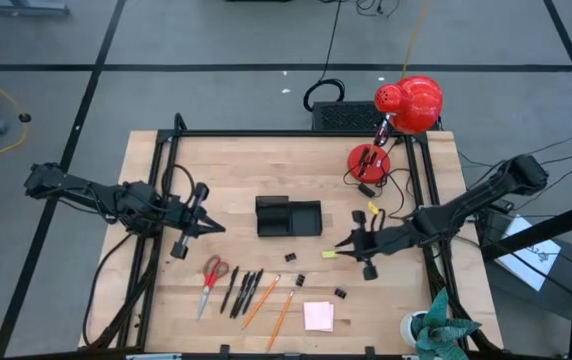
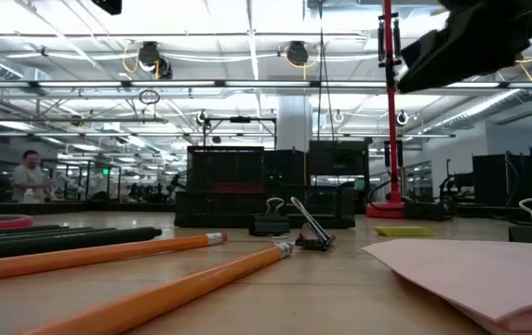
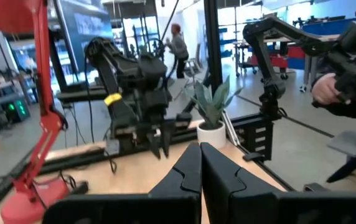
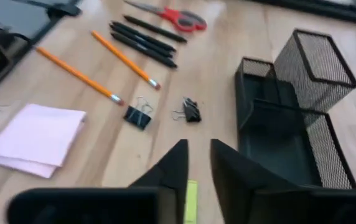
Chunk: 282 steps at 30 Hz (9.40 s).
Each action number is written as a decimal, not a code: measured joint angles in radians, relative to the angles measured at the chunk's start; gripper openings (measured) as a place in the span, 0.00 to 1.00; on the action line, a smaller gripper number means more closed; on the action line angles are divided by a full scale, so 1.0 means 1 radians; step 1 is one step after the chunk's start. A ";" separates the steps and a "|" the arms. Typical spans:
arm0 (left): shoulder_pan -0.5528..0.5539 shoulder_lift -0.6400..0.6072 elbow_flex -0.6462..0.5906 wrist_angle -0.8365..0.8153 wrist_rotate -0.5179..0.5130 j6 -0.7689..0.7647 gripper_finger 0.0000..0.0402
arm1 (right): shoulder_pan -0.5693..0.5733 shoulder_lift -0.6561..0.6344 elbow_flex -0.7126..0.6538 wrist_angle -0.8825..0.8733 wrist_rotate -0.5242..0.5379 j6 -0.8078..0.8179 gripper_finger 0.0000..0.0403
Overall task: Pick and place office supplies into organizer
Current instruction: Put the eraser into the desk organizer, then put the top left binder clip into the desk organizer
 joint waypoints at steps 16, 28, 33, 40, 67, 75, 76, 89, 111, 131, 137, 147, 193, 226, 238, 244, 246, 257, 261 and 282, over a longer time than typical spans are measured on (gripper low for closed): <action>0.000 0.000 0.000 -0.028 0.000 0.018 0.11 | -0.075 0.246 0.187 -0.249 -0.056 0.185 0.56; 0.000 0.000 0.000 -0.019 0.000 0.007 0.12 | -0.105 0.367 0.187 -0.240 -0.137 0.241 0.57; 0.000 0.000 0.000 -0.018 0.000 0.008 0.12 | -0.105 0.401 0.186 -0.243 -0.133 0.245 0.57; 0.000 0.000 0.000 -0.018 0.001 0.008 0.12 | -0.105 0.460 0.183 -0.239 -0.111 0.241 0.56; 0.000 0.000 0.000 -0.020 0.001 0.008 0.12 | -0.104 0.540 0.184 -0.205 -0.141 0.236 0.20; 0.000 0.000 0.000 -0.020 0.001 0.008 0.12 | -0.108 0.464 0.178 -0.174 -0.138 0.199 0.12; 0.000 0.000 0.000 -0.020 0.001 0.008 0.12 | -0.108 0.447 0.178 -0.171 -0.134 0.199 0.12; 0.000 0.000 0.000 -0.022 0.001 0.008 0.12 | -0.116 0.362 0.180 0.021 -0.110 0.091 0.13; 0.000 0.000 0.001 -0.027 -0.009 0.037 0.12 | -0.234 0.460 0.286 0.305 -0.053 -0.131 0.12; 0.000 0.001 0.001 -0.022 -0.017 0.011 0.12 | -0.281 0.763 0.436 0.344 0.122 -0.280 0.12; 0.000 0.001 0.001 -0.022 -0.017 0.011 0.12 | -0.293 0.822 0.437 0.379 0.117 -0.284 0.12; 0.000 0.001 0.001 -0.022 -0.017 0.011 0.12 | -0.294 0.820 0.437 0.379 0.098 -0.264 0.23; 0.000 0.001 0.001 -0.035 -0.122 0.045 0.12 | -0.063 0.209 -0.126 0.639 0.069 -0.071 0.01; 0.000 0.001 0.001 -0.057 -0.148 0.058 0.12 | -0.086 0.672 0.155 0.634 -0.062 -0.208 0.32; 0.000 0.001 0.001 -0.052 -0.147 0.060 0.12 | -0.125 0.771 0.216 0.592 -0.089 -0.211 0.33; 0.000 0.001 0.001 -0.051 -0.147 0.060 0.12 | -0.139 0.792 0.216 0.585 -0.085 -0.198 0.31; 0.000 0.001 0.001 -0.051 -0.147 0.060 0.12 | -0.139 0.792 0.216 0.585 -0.086 -0.199 0.29; 0.000 0.001 0.001 -0.052 -0.146 0.058 0.12 | -0.141 0.791 0.216 0.618 -0.084 -0.225 0.02; 0.000 0.001 0.001 -0.052 -0.146 0.057 0.12 | -0.137 0.776 0.216 0.636 -0.084 -0.231 0.01; 0.000 0.001 0.001 -0.058 -0.146 0.057 0.12 | -0.135 0.517 0.222 0.559 0.072 -0.302 0.00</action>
